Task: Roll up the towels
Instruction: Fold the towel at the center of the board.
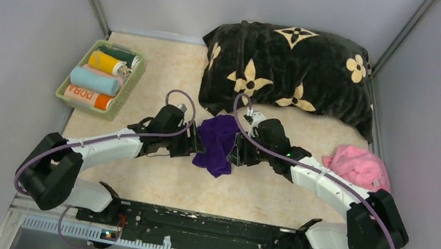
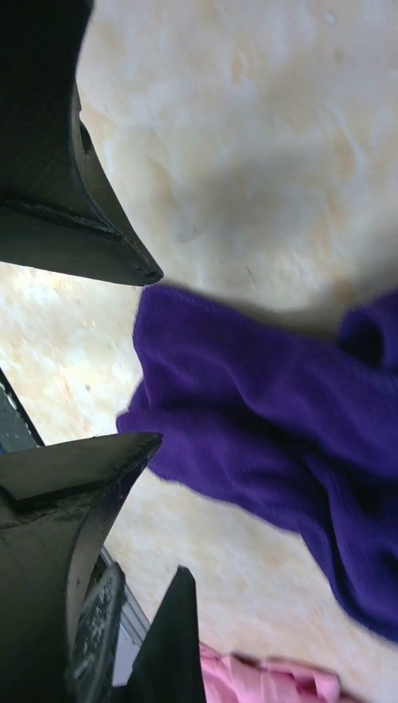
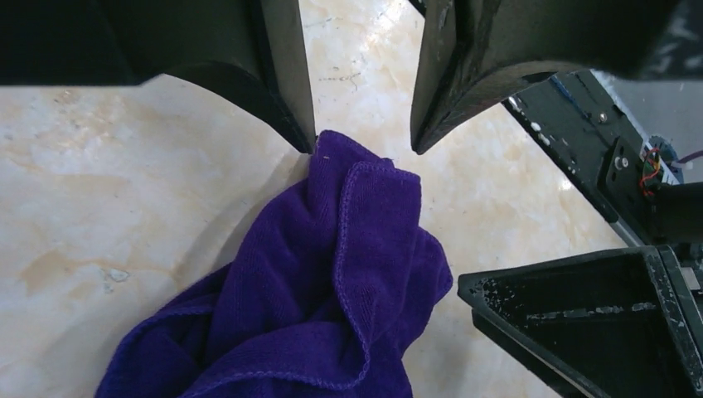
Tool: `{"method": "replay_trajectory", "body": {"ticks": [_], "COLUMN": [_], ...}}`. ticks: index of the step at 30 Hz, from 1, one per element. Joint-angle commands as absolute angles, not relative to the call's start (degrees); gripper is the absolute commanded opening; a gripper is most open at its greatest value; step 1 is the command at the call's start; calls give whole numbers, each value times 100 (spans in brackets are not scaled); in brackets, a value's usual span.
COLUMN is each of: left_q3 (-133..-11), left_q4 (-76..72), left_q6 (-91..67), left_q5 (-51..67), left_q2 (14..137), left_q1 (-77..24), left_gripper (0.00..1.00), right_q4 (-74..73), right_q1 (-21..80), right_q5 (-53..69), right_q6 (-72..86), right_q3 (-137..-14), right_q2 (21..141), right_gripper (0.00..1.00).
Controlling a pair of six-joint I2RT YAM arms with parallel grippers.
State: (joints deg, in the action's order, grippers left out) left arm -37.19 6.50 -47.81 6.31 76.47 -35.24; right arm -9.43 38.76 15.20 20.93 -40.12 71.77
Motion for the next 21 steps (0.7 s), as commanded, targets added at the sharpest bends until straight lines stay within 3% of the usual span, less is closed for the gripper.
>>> {"method": "replay_trajectory", "body": {"ticks": [1, 6, 17, 21], "left_q3": [-3381, -3402, -3331, -3298], "left_q4": [350, 233, -202, -302], "left_q6": [-4578, -4405, -4392, -4401], "left_q5": [1084, 1564, 2078, 2172], "left_q2": [7560, 8004, 8797, 8890], "left_q1": [-3255, -3129, -3134, -3138], "left_gripper": [69, 62, 59, 50], "right_q4": [-144, 163, 539, 505], "right_q1": [3987, 4034, 4115, 4113], "right_q5": [1780, 1642, 1944, 1975], "right_q6": [2466, 2737, 3009, 3028], "right_q3": [-4186, -4186, -4187, -4229], "right_q2": [7706, 8268, 8789, 8820], "right_gripper": [44, 40, 35, 26]}}
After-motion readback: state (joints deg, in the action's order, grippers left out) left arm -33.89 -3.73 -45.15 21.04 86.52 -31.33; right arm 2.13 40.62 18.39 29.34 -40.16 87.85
